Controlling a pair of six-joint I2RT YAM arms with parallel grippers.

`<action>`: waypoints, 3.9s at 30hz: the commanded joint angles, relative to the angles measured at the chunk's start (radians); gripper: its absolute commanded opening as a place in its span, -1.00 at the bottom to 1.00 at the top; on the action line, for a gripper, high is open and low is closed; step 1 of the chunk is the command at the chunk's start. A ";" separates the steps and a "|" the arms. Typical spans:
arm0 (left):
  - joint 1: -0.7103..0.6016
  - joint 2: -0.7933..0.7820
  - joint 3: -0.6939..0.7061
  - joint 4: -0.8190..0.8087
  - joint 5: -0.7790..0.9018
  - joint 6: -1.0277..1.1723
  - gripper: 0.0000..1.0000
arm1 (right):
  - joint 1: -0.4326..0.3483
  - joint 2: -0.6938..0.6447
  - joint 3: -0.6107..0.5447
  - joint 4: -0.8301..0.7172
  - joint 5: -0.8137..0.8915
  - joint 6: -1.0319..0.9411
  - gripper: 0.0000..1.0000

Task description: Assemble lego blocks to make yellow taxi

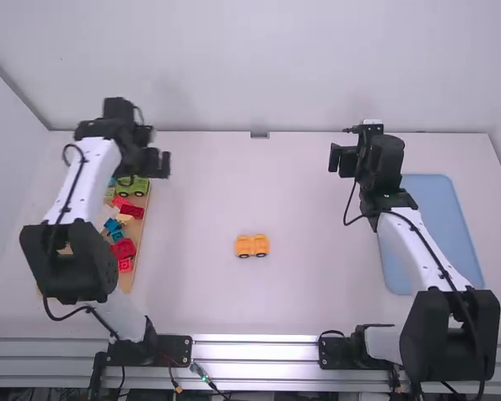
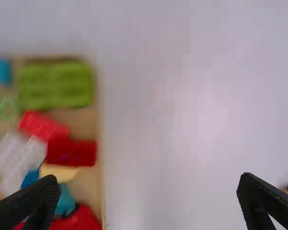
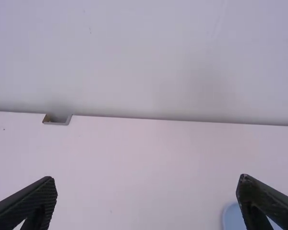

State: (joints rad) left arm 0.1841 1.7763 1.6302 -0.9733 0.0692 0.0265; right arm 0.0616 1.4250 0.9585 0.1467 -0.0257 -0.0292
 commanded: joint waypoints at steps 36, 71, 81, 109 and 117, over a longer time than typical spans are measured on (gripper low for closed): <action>0.608 0.077 -0.333 0.203 0.047 -0.584 0.99 | 0.005 0.006 0.043 -0.016 -0.003 0.006 0.97; 0.607 0.081 -0.378 0.278 -0.045 -0.846 0.43 | 0.005 0.007 0.043 -0.024 -0.003 0.007 0.98; 0.606 0.155 -0.378 0.305 -0.029 -0.846 0.32 | 0.005 0.007 0.043 -0.023 -0.003 0.007 0.98; 0.562 0.225 -0.378 0.376 -0.108 -0.986 -0.01 | 0.005 0.007 0.043 -0.025 -0.003 0.007 0.98; 0.561 0.225 -0.378 0.372 -0.098 -0.999 -0.04 | 0.005 0.007 0.043 -0.031 -0.002 0.006 0.97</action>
State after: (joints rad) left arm 0.7486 1.9934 1.2583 -0.5907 -0.0208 -0.9558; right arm 0.0616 1.4250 0.9619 0.1143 -0.0296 -0.0261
